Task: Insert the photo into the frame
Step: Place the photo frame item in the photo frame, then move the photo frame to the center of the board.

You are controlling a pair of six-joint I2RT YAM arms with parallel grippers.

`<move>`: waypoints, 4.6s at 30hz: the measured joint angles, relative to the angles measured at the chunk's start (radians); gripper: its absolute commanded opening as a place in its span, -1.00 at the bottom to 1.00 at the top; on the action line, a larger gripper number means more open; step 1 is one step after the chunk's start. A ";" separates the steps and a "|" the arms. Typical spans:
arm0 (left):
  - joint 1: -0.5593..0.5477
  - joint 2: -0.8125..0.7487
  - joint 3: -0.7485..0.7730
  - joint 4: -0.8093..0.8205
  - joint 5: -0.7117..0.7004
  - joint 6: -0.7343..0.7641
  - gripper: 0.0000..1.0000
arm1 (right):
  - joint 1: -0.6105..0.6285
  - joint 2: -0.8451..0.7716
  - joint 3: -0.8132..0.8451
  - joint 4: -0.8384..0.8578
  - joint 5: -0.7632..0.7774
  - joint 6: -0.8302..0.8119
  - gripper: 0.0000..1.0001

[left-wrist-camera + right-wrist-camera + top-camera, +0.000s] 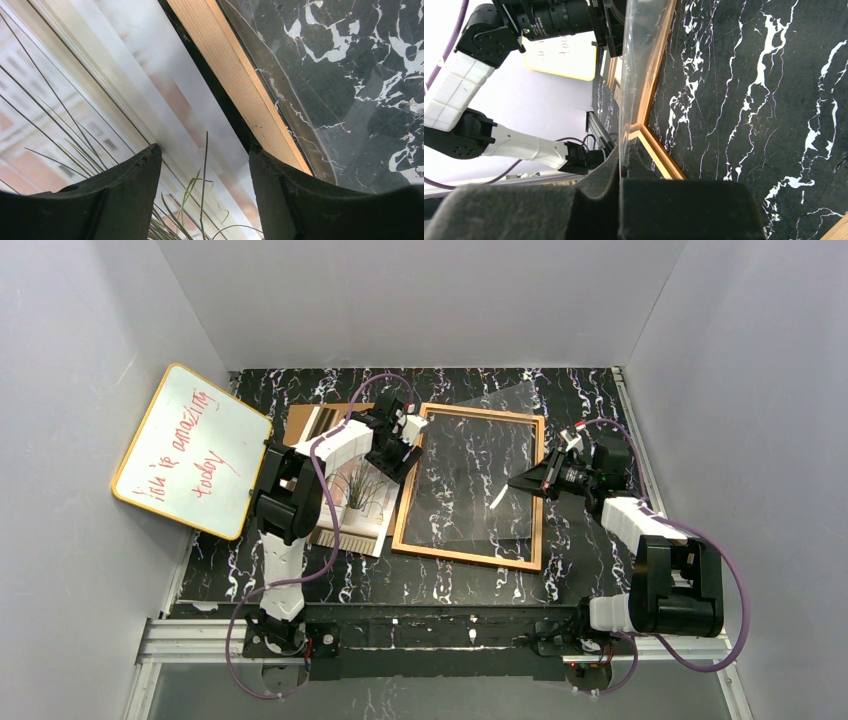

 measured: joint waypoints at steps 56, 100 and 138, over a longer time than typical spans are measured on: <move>0.000 0.002 0.001 0.000 -0.019 0.000 0.26 | 0.079 -0.055 0.049 -0.286 0.270 -0.151 -0.83; -0.001 0.002 0.001 0.000 -0.019 0.000 0.26 | 0.126 0.098 0.224 -0.541 0.513 -0.331 0.97; -0.019 0.041 0.061 -0.008 -0.020 0.000 0.27 | 0.128 0.068 0.324 -0.674 0.783 -0.277 0.97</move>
